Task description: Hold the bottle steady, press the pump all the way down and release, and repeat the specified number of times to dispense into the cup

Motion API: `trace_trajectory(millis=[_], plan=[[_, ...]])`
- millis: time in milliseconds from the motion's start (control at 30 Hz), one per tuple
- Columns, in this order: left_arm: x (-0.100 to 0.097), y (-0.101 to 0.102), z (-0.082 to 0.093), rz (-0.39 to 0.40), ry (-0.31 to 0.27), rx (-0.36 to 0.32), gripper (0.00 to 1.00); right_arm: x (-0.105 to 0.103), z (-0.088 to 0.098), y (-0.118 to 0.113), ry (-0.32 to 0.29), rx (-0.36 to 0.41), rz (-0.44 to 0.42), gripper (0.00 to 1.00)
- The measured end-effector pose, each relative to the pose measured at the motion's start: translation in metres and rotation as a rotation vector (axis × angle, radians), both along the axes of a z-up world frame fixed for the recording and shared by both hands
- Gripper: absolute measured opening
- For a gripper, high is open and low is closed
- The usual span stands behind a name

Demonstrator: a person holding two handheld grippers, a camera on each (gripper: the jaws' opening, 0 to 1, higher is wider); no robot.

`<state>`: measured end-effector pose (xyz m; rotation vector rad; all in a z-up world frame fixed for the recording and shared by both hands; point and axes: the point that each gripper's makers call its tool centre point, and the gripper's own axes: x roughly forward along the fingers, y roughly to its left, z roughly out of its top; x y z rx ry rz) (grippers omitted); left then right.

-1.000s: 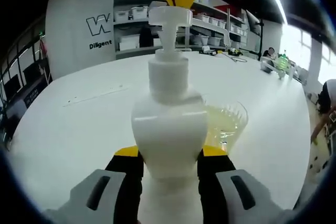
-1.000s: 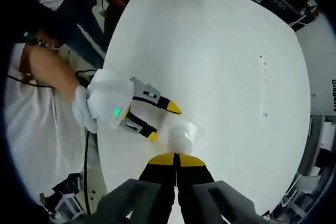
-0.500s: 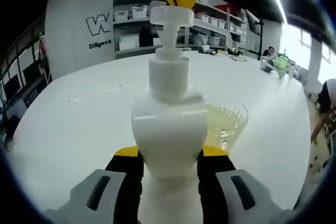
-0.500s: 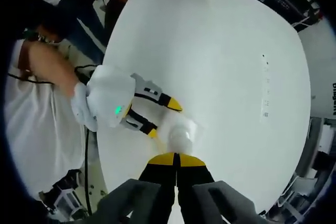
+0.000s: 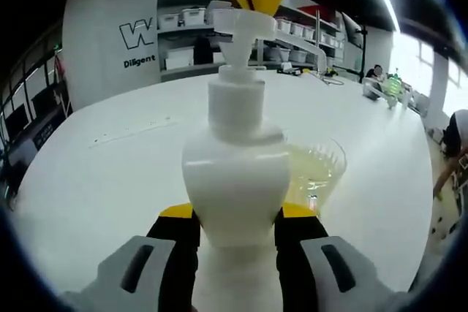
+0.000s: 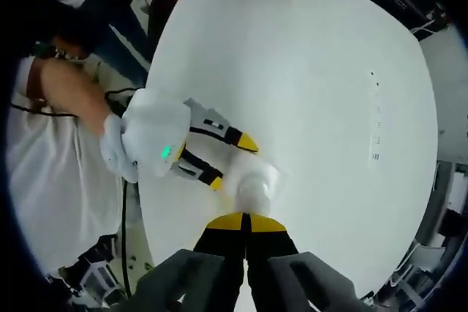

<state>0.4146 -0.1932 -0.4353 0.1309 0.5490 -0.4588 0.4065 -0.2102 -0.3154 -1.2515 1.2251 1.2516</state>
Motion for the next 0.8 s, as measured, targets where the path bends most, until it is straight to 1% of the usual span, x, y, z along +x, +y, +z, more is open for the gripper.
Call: trace_trajectory(millis=[33,67,100,133,167,200,233,300,333,367,400,433,467,500,533,567,700,733,800], plan=[[0.000,0.000,0.000,0.001,0.001,-0.003,0.39,0.000,-0.004,-0.001,0.005,0.003,-0.012,0.00],[0.000,0.000,0.000,0.000,0.002,-0.002,0.39,-0.001,-0.004,-0.002,0.006,-0.005,-0.015,0.00],[0.000,0.000,0.000,0.000,0.002,-0.001,0.39,-0.002,-0.002,0.000,0.008,0.010,-0.022,0.00],[0.000,0.000,0.000,0.002,0.002,-0.005,0.39,-0.001,-0.004,-0.002,0.017,0.006,-0.026,0.00],[0.000,0.000,0.000,0.000,0.003,-0.002,0.39,-0.003,-0.002,-0.001,0.021,0.019,-0.049,0.00],[0.000,0.000,0.000,0.000,0.002,-0.004,0.39,-0.004,-0.003,-0.002,0.015,0.016,-0.047,0.00],[0.000,0.000,0.000,0.002,0.002,-0.005,0.39,-0.005,-0.001,-0.001,0.003,0.016,-0.024,0.00],[-0.001,0.000,0.000,-0.002,0.001,0.000,0.39,-0.006,-0.001,-0.001,0.007,0.016,-0.030,0.00],[-0.001,0.000,0.000,-0.002,0.003,-0.005,0.39,-0.004,0.001,0.000,0.007,0.031,-0.042,0.00],[-0.001,0.000,0.000,-0.003,0.002,-0.003,0.39,-0.003,0.001,0.001,-0.007,0.028,-0.022,0.00],[-0.001,0.000,-0.001,-0.002,0.001,-0.005,0.39,-0.004,0.001,0.001,-0.010,0.028,-0.021,0.00],[-0.001,0.000,-0.001,-0.003,0.002,-0.005,0.39,-0.004,0.002,0.000,-0.009,0.027,-0.022,0.00],[-0.001,0.000,-0.001,-0.005,0.003,-0.006,0.39,0.000,0.002,0.003,-0.003,0.036,-0.014,0.00],[-0.001,0.000,-0.001,-0.006,0.002,-0.006,0.39,0.000,0.004,0.000,0.009,0.031,-0.082,0.00],[-0.001,0.000,-0.001,-0.005,0.003,-0.007,0.39,0.001,0.006,0.003,0.007,0.046,-0.047,0.00],[-0.002,0.000,-0.001,-0.005,0.002,-0.006,0.39,0.006,0.005,0.004,0.009,0.052,-0.034,0.00],[-0.002,0.000,-0.001,-0.006,0.004,-0.006,0.38,0.008,0.005,0.004,0.000,0.042,-0.044,0.00],[-0.002,0.000,-0.001,-0.006,0.005,-0.006,0.38,0.008,0.005,0.004,-0.001,0.043,-0.028,0.00],[-0.002,0.000,-0.002,-0.007,0.005,-0.005,0.38,0.012,0.004,0.007,-0.007,0.035,-0.026,0.00]])
